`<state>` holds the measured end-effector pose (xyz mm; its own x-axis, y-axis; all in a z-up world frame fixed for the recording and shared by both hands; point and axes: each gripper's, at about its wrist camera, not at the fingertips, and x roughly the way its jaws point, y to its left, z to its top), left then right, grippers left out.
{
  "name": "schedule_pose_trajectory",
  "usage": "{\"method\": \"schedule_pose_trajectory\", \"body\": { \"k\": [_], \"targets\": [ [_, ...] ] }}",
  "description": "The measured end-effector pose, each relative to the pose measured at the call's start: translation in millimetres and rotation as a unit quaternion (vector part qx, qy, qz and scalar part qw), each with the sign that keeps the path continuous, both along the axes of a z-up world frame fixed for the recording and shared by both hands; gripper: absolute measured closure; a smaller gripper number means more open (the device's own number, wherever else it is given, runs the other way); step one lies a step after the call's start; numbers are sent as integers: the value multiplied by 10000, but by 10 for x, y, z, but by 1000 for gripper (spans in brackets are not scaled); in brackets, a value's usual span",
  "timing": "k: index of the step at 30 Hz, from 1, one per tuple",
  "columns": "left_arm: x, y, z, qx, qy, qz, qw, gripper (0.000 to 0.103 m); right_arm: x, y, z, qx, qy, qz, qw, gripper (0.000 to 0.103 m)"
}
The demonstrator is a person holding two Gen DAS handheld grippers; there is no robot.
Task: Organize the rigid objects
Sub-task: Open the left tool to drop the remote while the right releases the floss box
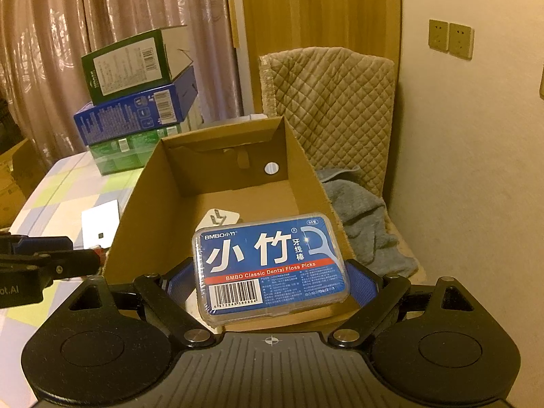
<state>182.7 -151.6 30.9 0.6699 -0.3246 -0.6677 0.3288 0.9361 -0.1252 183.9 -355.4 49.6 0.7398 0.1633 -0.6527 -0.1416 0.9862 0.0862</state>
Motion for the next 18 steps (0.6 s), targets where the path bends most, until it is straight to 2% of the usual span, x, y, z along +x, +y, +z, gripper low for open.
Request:
{"method": "schedule_pose_trajectory", "body": {
  "k": [18],
  "targets": [
    [-78, 178, 16, -107, 18, 164, 9998, 62, 45, 51, -37, 7, 14, -39, 10000, 15]
  ]
}}
